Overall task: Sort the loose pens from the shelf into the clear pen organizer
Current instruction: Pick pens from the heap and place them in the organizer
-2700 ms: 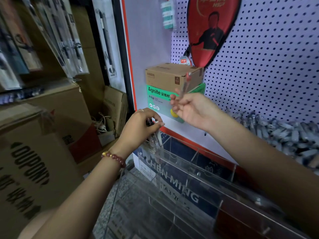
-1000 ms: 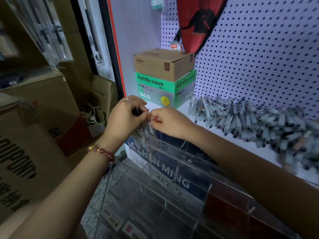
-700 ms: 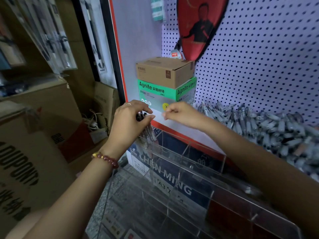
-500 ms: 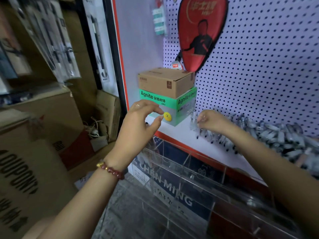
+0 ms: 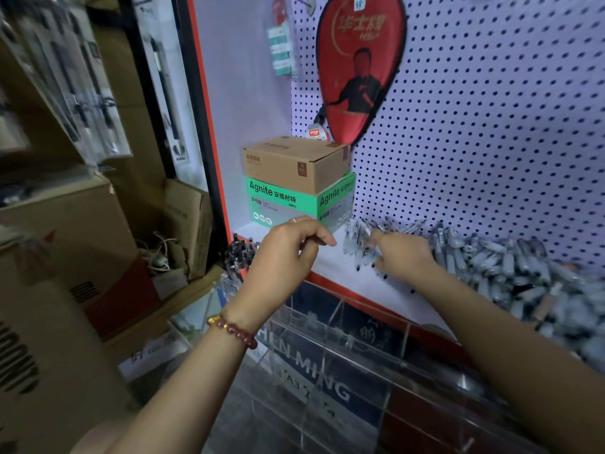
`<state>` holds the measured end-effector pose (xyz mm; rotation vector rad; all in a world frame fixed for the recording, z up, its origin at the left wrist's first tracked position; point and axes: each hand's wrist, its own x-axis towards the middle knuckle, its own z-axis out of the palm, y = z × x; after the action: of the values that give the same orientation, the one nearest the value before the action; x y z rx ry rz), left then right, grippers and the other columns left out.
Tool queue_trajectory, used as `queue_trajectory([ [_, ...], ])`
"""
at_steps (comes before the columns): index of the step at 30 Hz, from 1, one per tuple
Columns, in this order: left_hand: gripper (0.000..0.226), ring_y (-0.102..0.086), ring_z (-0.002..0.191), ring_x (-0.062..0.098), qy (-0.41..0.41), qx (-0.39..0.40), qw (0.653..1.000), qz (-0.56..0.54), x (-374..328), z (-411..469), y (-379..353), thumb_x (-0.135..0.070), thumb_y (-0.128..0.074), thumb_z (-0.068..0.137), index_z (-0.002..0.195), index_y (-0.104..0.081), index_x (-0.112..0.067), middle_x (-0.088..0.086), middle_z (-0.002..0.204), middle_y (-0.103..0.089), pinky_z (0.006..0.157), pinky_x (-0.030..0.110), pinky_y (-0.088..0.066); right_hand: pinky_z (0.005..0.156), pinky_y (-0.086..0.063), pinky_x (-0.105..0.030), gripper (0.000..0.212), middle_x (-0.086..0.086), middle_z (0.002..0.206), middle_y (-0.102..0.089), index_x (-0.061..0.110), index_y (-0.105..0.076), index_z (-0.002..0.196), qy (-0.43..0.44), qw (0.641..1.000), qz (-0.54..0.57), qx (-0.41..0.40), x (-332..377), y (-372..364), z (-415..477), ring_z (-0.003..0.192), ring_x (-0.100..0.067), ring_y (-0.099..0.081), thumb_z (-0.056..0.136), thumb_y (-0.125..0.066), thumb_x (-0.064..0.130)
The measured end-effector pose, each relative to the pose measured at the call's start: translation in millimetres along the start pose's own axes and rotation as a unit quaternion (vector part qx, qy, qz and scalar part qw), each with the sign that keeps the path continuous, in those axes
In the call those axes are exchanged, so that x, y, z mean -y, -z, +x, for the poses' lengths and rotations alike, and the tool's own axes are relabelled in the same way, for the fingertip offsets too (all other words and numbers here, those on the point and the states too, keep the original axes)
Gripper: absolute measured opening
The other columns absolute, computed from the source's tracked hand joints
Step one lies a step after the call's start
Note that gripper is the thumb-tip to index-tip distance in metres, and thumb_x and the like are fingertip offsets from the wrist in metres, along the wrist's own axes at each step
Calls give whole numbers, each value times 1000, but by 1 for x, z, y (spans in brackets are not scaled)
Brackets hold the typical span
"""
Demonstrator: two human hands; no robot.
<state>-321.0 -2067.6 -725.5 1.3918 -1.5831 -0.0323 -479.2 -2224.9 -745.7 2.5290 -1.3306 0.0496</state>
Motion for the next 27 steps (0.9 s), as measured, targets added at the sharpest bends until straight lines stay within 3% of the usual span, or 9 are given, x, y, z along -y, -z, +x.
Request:
queue_trajectory([
  [4,46,-60,80,4,21,6,999,-32,-2,1,-6,10,-48,84,76,-63,-33,-8,85,-65,70,17,-47,60,-48,-31,21,2,73,-48,15,-45,108,-38,988,151,-7,-7,-3,1,69,-20,-52,89,-55,16],
  [6,45,-61,81,-1,41,16,997,-64,-3,1,-9,9,-47,87,77,-63,-32,-9,85,-65,73,23,-53,61,-47,-31,15,1,71,-49,18,-45,84,-76,952,295,-23,-11,-4,5,65,-18,-50,87,-59,15],
  [9,36,-64,79,-3,68,34,992,-99,-3,3,-11,7,-47,91,84,-63,-25,-7,89,-65,75,32,-56,67,-46,-32,27,-2,62,-44,17,-43,65,-146,856,495,-39,-17,9,15,57,-16,-43,85,-61,13],
  [12,36,-65,78,1,72,47,990,-111,0,6,-11,7,-46,91,88,-61,-26,-5,96,-65,76,31,-56,51,-34,-27,16,-7,68,-47,12,-50,75,-209,769,604,25,-24,35,17,52,-13,-34,90,-55,16],
  [15,36,-66,84,6,94,57,982,-154,3,8,-11,4,-44,95,97,-58,-29,1,102,-63,77,30,-58,36,-24,-15,16,0,59,-49,9,-47,79,-146,668,724,91,-27,60,14,41,-5,-30,95,-46,10],
  [16,36,-65,87,7,103,60,976,-180,3,9,-13,2,-43,96,102,-56,-31,1,105,-62,78,28,-57,35,-23,-13,15,4,54,-48,8,-46,80,-104,652,742,115,-25,68,13,39,-3,-30,95,-43,8],
  [22,30,-51,122,11,124,22,953,-275,2,12,-21,-13,-40,101,121,-44,-34,-3,131,-47,96,25,-48,42,-25,-13,17,4,62,-57,12,-50,82,96,671,707,201,9,89,0,48,-3,-36,95,-44,2],
  [25,19,-59,111,19,128,-23,952,-277,-1,13,-24,-11,-38,101,108,-49,-25,-1,112,-58,95,34,-49,46,-24,-15,23,1,69,-57,15,-49,79,158,695,663,229,18,89,-3,50,-3,-36,96,-43,0],
  [27,12,-64,91,13,148,-55,940,-304,-4,12,-25,-11,-39,101,99,-50,-16,1,95,-62,86,31,-53,48,-25,-16,22,3,70,-57,15,-48,80,179,702,646,238,21,86,-4,51,-3,-38,96,-46,0],
])
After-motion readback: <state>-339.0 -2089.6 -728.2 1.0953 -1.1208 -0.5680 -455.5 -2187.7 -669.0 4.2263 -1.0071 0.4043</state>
